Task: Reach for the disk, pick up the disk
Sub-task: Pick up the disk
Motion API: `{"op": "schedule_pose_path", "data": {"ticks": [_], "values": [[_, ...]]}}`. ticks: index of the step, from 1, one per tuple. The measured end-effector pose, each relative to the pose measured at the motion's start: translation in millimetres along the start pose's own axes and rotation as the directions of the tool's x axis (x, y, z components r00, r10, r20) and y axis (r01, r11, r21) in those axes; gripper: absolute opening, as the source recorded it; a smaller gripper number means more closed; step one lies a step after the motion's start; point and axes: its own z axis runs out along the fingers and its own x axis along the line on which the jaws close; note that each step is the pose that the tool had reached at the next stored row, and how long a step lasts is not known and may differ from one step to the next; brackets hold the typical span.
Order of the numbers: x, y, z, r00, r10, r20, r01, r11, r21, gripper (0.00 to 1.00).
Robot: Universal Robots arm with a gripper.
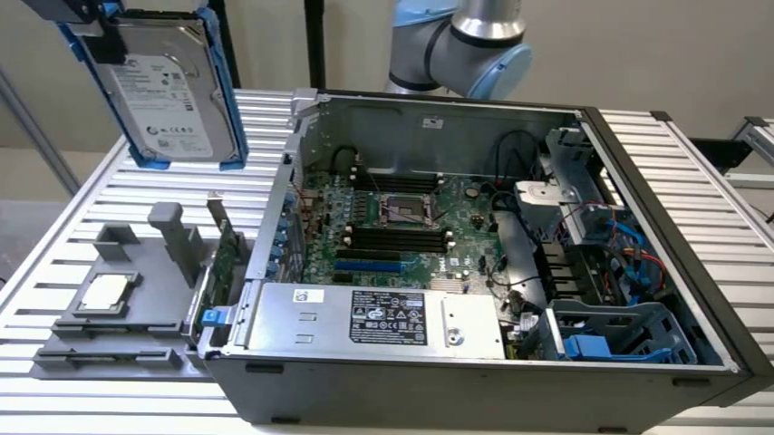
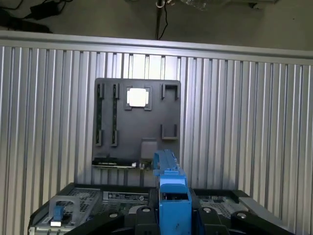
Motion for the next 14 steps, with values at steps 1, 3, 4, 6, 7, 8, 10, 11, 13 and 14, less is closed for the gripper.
{"op": "schedule_pose_path", "data": {"ticks": [1,3,4,6,7,8,10,11,13,14], "values": [[1.4,-3.7,-0.5,1.0000,0.000,0.0016,0.000,1.0000,0.0000,0.33],[4.5,-11.3,-1.4,1.0000,0.000,0.0041,0.000,1.0000,-0.0001,0.33],[6.2,-14.9,-1.6,1.0000,0.000,0.0049,0.000,1.0000,-0.0003,0.33],[9.5,-21.6,-1.9,1.0000,0.000,0.0063,0.000,1.0000,-0.0006,0.33],[11.2,-24.9,-2.1,1.0000,0.000,0.0069,0.000,1.0000,-0.0009,0.33],[12.9,-28.2,-2.3,1.0000,0.000,0.0074,0.000,1.0000,-0.0012,0.33],[16.2,-34.7,-2.6,1.0000,0.000,0.0086,0.000,1.0000,-0.0016,0.33],[18.0,-38.1,-2.7,1.0000,0.000,0.0093,0.000,1.0000,-0.0018,0.33],[21.3,-44.9,-3.0,0.9999,0.000,0.0105,0.000,1.0000,-0.0024,0.33],[22.9,-48.1,-3.1,0.9999,0.000,0.0112,0.000,1.0000,-0.0025,0.33]]}}
